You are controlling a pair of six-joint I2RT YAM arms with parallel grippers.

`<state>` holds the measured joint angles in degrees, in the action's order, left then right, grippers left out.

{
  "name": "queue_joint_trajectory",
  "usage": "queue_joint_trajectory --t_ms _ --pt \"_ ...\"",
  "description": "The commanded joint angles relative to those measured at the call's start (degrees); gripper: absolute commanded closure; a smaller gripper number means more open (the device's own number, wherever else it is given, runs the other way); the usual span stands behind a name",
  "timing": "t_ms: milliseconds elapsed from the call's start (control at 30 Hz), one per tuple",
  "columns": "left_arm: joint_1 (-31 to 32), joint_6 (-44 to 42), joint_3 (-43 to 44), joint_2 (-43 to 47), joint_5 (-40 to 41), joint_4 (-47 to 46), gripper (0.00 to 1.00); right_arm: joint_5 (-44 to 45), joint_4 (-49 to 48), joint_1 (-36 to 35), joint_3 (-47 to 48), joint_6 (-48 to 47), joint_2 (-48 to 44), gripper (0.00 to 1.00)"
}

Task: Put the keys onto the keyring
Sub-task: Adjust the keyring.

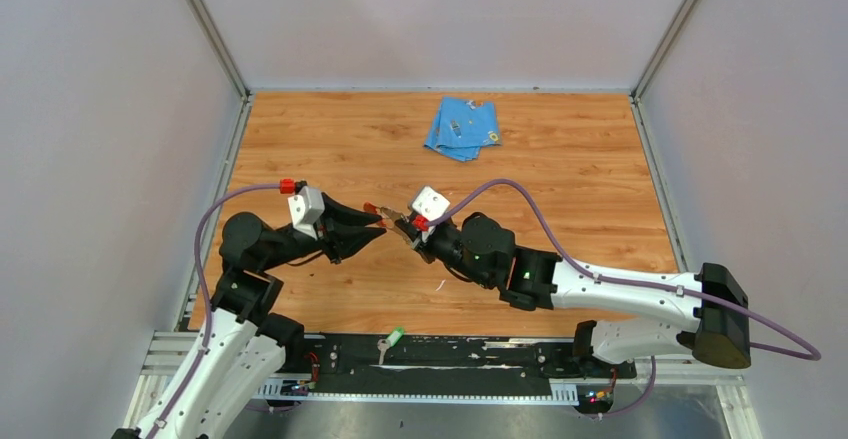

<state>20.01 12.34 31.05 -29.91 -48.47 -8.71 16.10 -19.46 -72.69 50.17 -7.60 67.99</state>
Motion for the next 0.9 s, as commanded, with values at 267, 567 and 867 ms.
queue_joint_trajectory --t_ms 267,567,867 --pt "0.0 -6.2 2.1 -1.1 -4.2 0.4 0.66 -2.1 1.2 -1.2 1.7 -0.8 0.9 1.00" --pt "0.0 -38.8 3.0 2.4 -6.5 1.4 0.35 -11.1 11.8 -1.2 5.0 -1.8 0.9 1.00" --pt "0.4 -68.5 11.1 -4.6 -12.6 34.5 0.51 -15.0 19.2 -1.2 9.2 -2.9 1.0 1.00"
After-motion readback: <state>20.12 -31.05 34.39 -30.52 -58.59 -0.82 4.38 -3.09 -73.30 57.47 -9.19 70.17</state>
